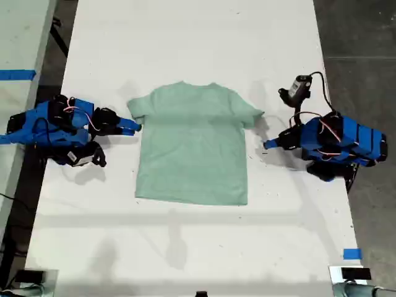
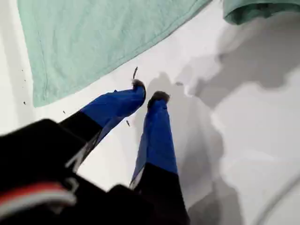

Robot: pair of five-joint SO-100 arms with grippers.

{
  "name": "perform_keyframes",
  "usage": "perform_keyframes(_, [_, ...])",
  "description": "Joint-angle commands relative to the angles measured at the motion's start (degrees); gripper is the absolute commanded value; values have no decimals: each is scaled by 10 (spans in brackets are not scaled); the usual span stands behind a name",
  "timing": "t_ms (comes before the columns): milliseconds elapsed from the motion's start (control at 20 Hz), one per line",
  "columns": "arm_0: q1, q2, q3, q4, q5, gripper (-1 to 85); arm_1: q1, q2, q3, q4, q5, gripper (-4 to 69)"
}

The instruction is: Fold tshirt

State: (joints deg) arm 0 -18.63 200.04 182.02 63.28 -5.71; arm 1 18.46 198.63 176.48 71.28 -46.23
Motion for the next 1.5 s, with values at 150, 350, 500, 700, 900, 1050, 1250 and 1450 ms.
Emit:
perform_keyframes(150, [-4, 62, 4, -11, 94, 1, -3, 10, -9, 11, 226, -1])
perform_keyframes(350, [-6, 62, 4, -12, 94, 1, -1, 10, -9, 11, 225, -12])
perform_keyframes(500, [-20, 62, 4, -11, 87, 43, 5, 10, -9, 11, 221, -8])
perform_keyframes(700, [2, 62, -3, -26, 3, 1, -12, 10, -39, 47, 292, -13])
perform_keyframes(900, [19, 23, -51, -62, -50, 1, -10, -37, -130, 63, 284, -12])
perform_keyframes(1050, [10, -117, -140, -76, -45, 1, 22, -185, -251, 62, 242, -12])
perform_keyframes(1250, [-50, -301, -334, 25, 1, 1, 67, -367, -404, 72, 178, -12])
perform_keyframes(1450, [-148, -557, -547, 154, 119, 1, 109, -539, -548, 116, 115, -12])
